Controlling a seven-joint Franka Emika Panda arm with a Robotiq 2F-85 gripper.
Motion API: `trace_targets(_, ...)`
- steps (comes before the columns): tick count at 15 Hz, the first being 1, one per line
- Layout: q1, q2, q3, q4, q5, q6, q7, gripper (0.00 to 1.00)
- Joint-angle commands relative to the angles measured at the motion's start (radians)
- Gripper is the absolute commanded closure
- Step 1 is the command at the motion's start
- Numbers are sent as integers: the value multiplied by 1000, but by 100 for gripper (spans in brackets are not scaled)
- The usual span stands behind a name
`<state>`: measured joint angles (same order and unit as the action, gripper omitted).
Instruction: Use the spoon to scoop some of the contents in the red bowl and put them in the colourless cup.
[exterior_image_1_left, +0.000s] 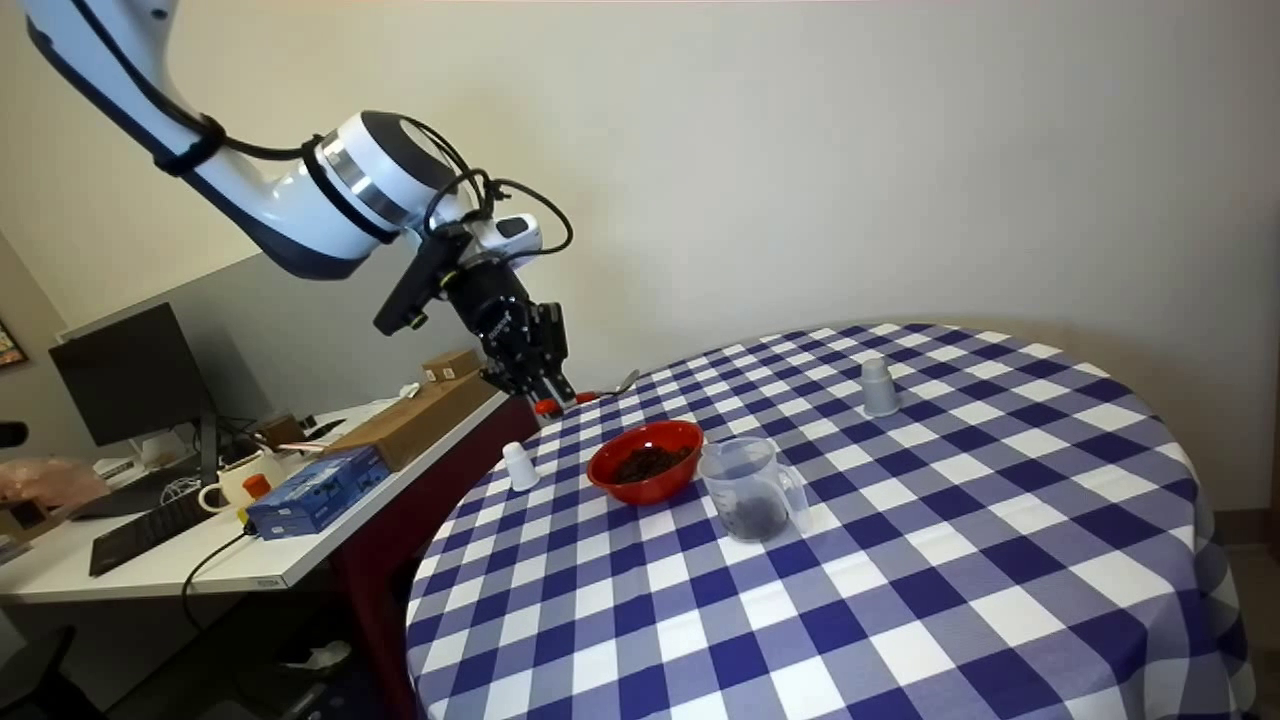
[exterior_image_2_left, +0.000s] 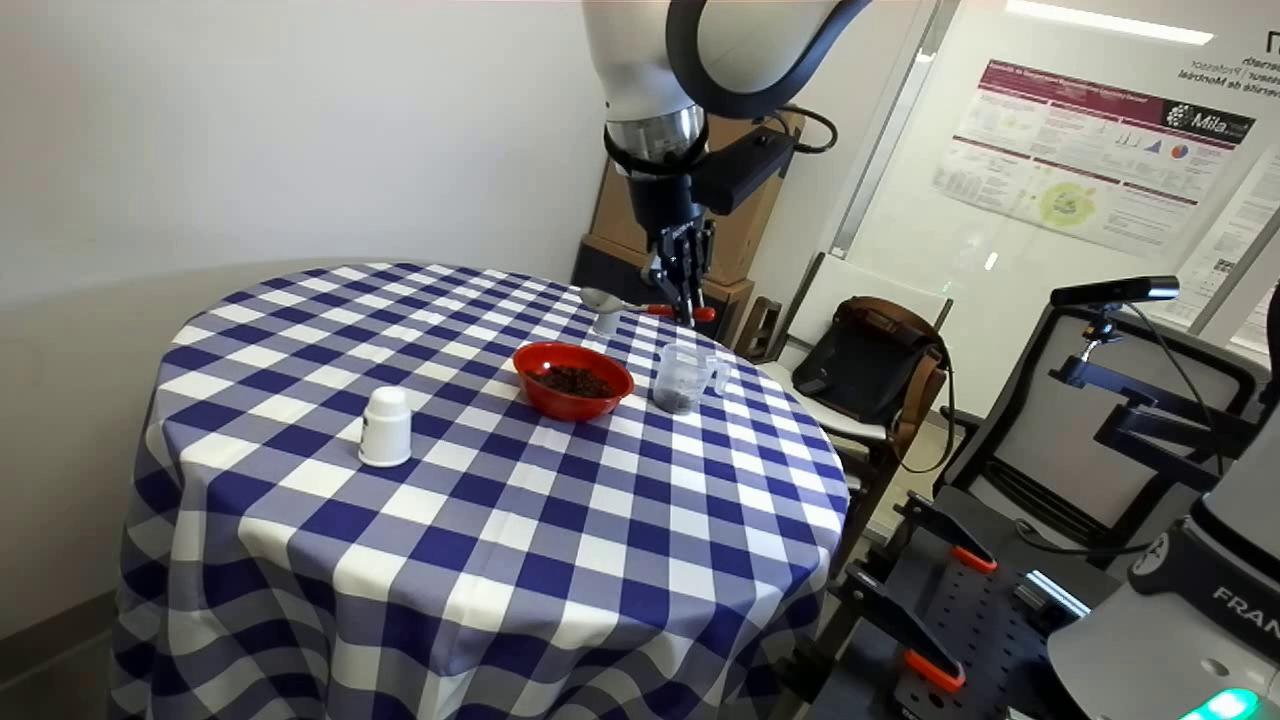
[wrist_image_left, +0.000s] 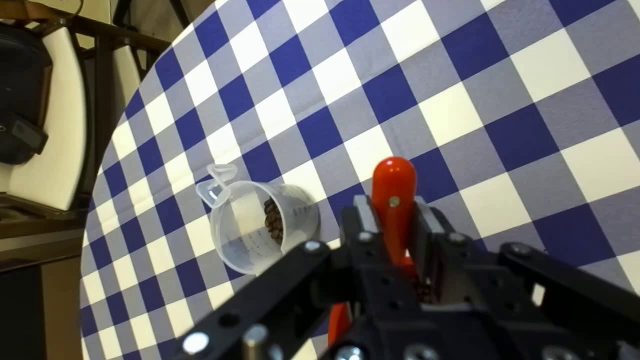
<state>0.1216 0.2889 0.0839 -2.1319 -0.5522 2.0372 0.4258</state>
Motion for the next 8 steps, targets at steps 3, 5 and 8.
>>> trace_targets(3, 21, 96, -21, 42, 62, -10, -41, 95)
trace_targets(5, 23, 126, -26, 53, 66, -12, -47, 95)
trace_targets(8, 20, 168, -37, 80, 90, -19, -59, 95)
